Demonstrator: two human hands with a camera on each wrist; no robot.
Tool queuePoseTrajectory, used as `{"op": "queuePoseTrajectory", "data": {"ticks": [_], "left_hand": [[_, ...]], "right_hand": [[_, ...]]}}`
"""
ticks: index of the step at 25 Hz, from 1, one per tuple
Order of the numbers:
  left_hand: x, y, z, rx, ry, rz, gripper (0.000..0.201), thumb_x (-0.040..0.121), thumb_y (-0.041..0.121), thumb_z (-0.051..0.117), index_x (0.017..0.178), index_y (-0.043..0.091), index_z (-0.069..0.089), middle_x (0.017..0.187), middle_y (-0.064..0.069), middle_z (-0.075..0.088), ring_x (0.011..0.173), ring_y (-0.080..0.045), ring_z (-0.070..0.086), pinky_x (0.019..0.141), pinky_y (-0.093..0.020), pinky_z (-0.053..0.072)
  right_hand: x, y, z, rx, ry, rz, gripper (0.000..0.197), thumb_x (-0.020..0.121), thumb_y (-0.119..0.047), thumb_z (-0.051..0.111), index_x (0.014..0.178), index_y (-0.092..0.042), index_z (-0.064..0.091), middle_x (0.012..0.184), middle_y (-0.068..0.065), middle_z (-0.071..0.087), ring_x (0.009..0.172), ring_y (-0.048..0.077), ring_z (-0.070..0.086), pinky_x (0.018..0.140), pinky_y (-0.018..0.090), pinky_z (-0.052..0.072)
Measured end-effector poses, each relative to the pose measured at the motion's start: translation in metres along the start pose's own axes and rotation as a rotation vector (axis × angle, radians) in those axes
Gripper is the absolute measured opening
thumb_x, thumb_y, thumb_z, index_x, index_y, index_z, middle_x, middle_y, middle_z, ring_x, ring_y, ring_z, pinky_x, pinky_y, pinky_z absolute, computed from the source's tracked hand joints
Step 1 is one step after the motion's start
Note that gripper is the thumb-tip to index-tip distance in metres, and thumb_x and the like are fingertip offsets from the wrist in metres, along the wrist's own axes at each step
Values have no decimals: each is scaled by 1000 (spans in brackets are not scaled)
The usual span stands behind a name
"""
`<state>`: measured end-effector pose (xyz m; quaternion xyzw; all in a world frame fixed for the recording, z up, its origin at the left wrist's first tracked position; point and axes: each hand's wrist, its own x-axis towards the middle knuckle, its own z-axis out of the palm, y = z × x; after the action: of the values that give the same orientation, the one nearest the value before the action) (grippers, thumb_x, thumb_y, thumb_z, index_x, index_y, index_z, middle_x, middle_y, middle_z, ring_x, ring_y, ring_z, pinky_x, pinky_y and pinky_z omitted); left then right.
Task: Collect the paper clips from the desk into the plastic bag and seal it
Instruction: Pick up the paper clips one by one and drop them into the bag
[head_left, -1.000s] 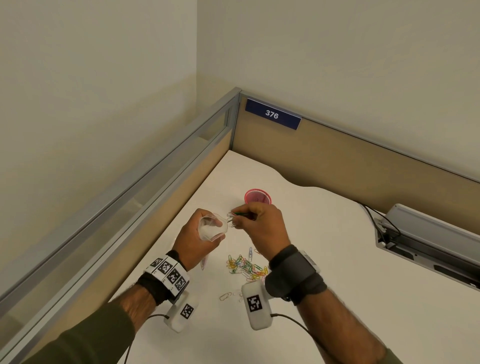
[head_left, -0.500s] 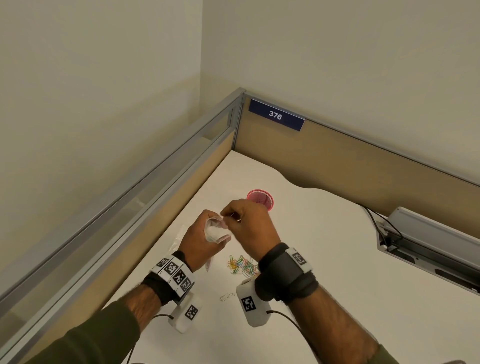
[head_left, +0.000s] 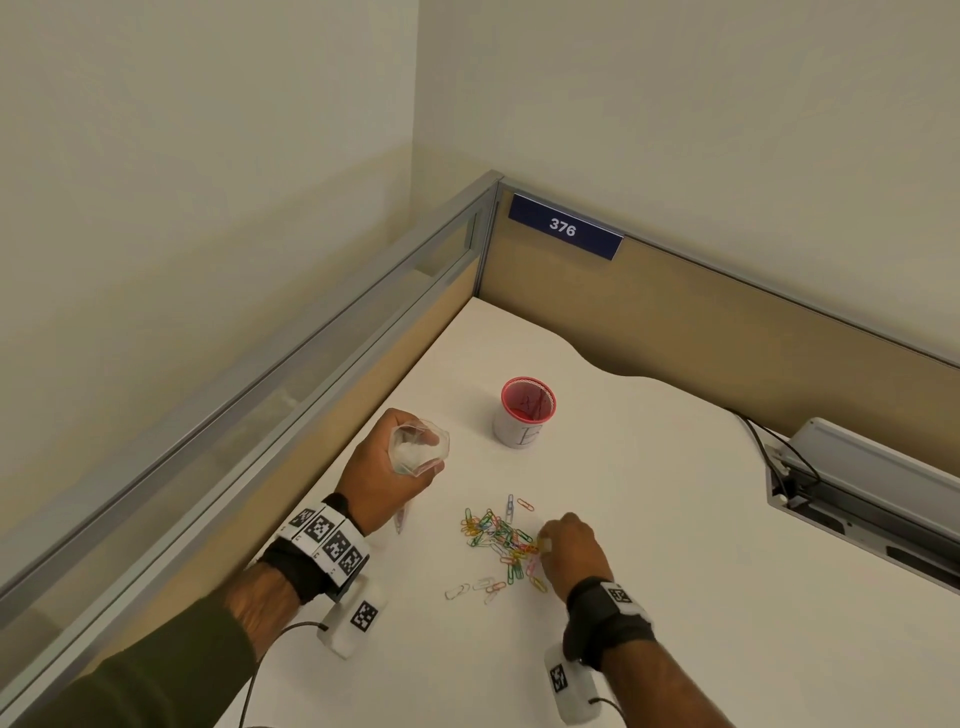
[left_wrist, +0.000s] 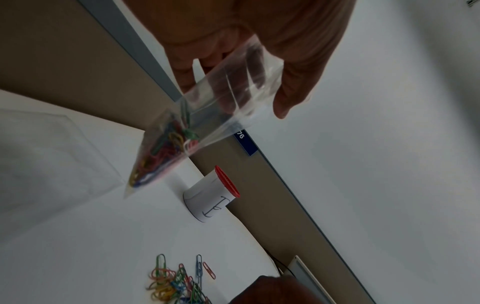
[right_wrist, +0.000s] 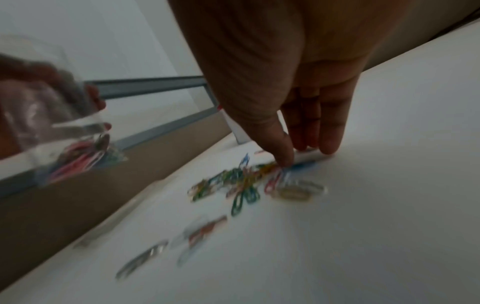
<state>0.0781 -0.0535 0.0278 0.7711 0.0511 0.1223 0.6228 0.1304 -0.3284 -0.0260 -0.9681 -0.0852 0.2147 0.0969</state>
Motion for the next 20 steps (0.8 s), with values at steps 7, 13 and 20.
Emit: {"op": "queuePoseTrajectory", "data": {"ticks": [7,13,20], "left_hand": [[-1,0,3,13,1,-25,45,73,27,79,110,23,56,110,3,71,110,-14,67,106,-44,51],[-1,4,4,2,-3,-8,47,70,36,79,110,24,56,111,2,71,111,-16,67,105,-48,51],[-1,4,2,-16,22,-36,43,73,26,78,110,22,57,111,3,72,112,-14,67,106,-45,51]], "right_hand": [[-28,-44,23,20,66,-486,27,88,-16,59,113,-23,65,122,-1,56,116,19,45,98,31,41],[-33,-68,49,-223,-26,-689,13,87,-5,53,93,-9,64,97,12,59,93,32,51,71,38,44],[-33,-18,18,-71,72,-410,29,89,-6,49,108,-19,67,114,3,60,107,23,54,86,32,47]]}}
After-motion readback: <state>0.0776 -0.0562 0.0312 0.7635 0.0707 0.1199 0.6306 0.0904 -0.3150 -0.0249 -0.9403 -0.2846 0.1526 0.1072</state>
